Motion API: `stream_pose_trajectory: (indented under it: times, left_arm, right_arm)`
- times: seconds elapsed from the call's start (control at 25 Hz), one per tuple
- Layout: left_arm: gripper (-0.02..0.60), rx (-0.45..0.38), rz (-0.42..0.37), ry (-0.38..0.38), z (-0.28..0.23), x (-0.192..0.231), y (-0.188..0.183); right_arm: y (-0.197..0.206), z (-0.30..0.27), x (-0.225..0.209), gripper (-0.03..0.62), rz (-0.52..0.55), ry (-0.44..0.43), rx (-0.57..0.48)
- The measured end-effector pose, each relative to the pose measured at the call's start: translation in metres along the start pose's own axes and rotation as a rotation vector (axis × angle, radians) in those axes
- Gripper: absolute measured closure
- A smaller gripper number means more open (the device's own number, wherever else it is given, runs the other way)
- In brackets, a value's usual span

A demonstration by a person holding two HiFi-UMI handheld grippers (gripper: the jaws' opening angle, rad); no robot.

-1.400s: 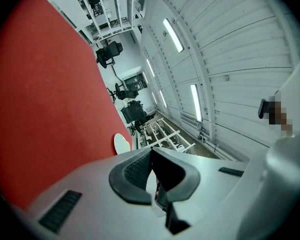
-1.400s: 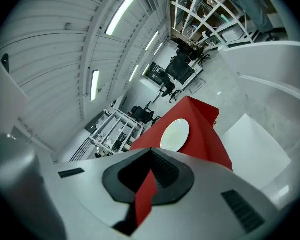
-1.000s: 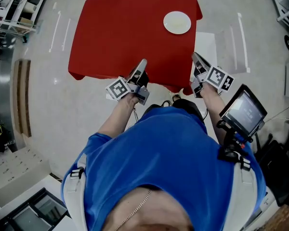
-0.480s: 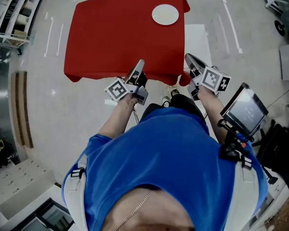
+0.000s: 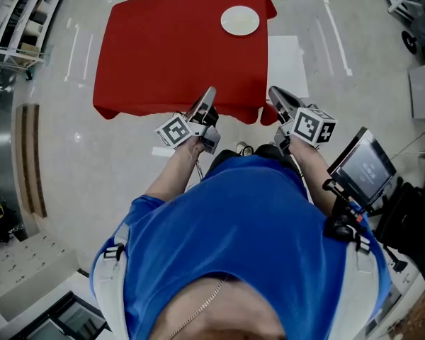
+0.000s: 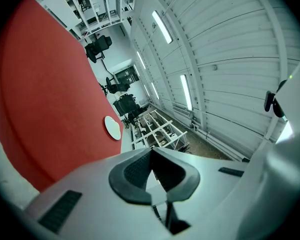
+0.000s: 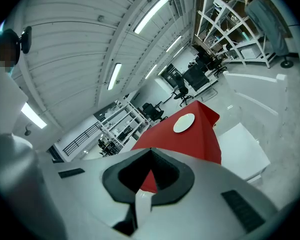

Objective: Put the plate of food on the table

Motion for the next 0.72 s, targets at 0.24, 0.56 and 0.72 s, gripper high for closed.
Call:
stream_pose_trajectory:
  times: [0.24,0.56,0.72]
  left_arm:
    - [0.575,-0.005,-0.001,-0.015,-0.008,-0.011,0.009]
    - [0.575,0.019,-0.052,-0.011,-0.029,-0.037,0.035]
    - [0.575,0.032,-0.046,-0.018,-0.033,-0.037,0.043]
  right_arm:
    - [-0.001,0.010,-0.003,0.591,0.020,-0.011,0.011]
    - [-0.004,0.044,-0.020,0.591,0.029,-0.008,-0.005]
    - [-0.001,0.048,-0.024,0.591,0.031,-0.005,-0.005]
Point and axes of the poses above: the fingertips, and each gripper's own axes: z backward along the fingers, x to its left, y out of its underside, the point moved 6 cm from there along z, backward along the fingers, and after that the axes turned 5 degrees about x, right-handed, at the moved point
